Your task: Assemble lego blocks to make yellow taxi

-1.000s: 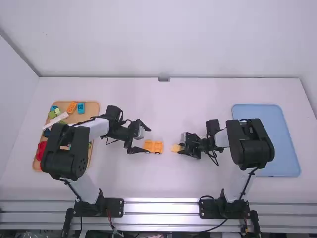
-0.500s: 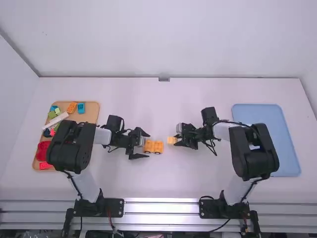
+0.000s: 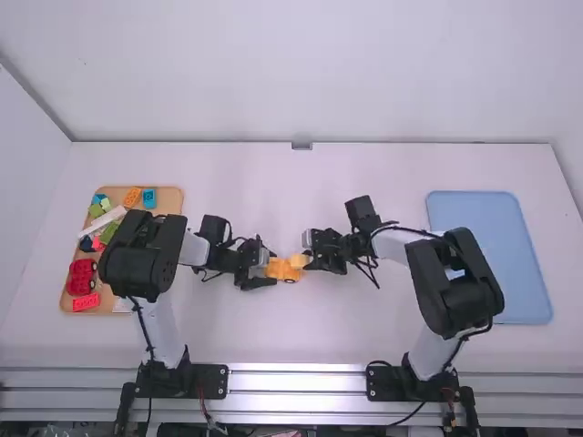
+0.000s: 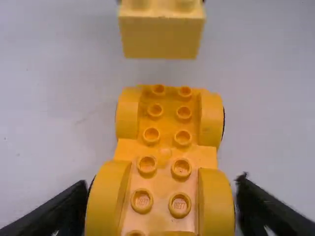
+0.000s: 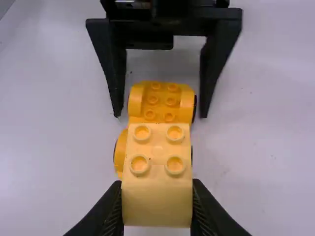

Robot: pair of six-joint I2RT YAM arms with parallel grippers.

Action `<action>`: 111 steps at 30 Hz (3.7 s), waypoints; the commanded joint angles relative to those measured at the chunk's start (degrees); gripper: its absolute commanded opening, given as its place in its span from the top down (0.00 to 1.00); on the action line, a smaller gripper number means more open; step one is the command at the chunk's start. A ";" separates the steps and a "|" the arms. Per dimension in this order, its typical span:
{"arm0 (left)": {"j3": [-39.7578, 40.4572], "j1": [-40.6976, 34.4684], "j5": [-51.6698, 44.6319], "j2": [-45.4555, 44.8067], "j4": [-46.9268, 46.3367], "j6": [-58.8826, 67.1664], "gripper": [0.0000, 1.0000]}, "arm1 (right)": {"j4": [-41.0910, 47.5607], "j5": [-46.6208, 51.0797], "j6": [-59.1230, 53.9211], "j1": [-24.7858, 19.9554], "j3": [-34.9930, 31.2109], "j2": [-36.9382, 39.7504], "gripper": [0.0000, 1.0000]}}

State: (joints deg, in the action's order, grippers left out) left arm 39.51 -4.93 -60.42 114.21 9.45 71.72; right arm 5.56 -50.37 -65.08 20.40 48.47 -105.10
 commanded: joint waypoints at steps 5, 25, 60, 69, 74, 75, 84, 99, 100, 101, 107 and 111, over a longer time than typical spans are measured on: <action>0.17 -0.33 -1.86 0.37 0.52 0.02 0.39 | -5.46 4.26 6.49 3.50 -2.71 0.50 0.82; 0.17 -0.31 -1.84 0.35 1.55 -1.88 0.43 | -8.70 6.93 10.64 5.20 -2.75 -2.10 0.86; 0.46 -0.33 -1.46 0.35 1.57 -1.90 0.42 | -9.14 8.37 11.30 5.90 -2.75 -3.21 0.32; 0.46 -0.31 -1.44 0.37 1.57 -1.88 0.42 | -4.94 2.14 8.24 2.14 -2.78 -0.09 0.48; 0.52 -0.31 -1.44 0.35 1.57 -1.88 0.42 | -4.00 2.38 7.80 0.48 -2.91 -0.20 0.86; 0.50 -0.31 -1.44 0.35 1.57 -1.88 0.41 | -4.20 2.38 7.80 0.48 -2.93 -0.28 0.91; 0.50 -0.31 -1.46 0.35 1.60 -1.90 0.41 | -5.77 3.91 7.87 3.56 -3.13 -1.42 1.00; 0.50 -0.31 -1.44 0.35 1.55 -1.88 0.43 | -10.25 5.01 11.23 4.72 -3.02 -1.09 1.00; 0.50 -0.31 -1.46 0.35 1.57 -1.90 0.43 | -10.78 4.68 11.26 4.63 -3.02 -0.59 1.00; 0.50 -0.31 -1.44 0.35 1.57 -1.90 0.43 | -11.06 3.45 11.02 4.48 -3.04 -0.02 1.00; 0.50 -0.31 -1.46 0.35 1.60 -1.88 0.43 | -12.00 -1.97 8.76 4.15 -3.15 0.52 1.00; 0.50 -0.33 -1.49 0.35 1.66 -1.88 0.43 | -9.79 3.45 8.66 6.43 -3.13 0.39 1.00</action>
State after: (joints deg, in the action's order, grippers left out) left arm 39.48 -4.99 -60.34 114.21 11.25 70.02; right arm -4.64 -48.12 -56.07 25.65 46.00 -106.17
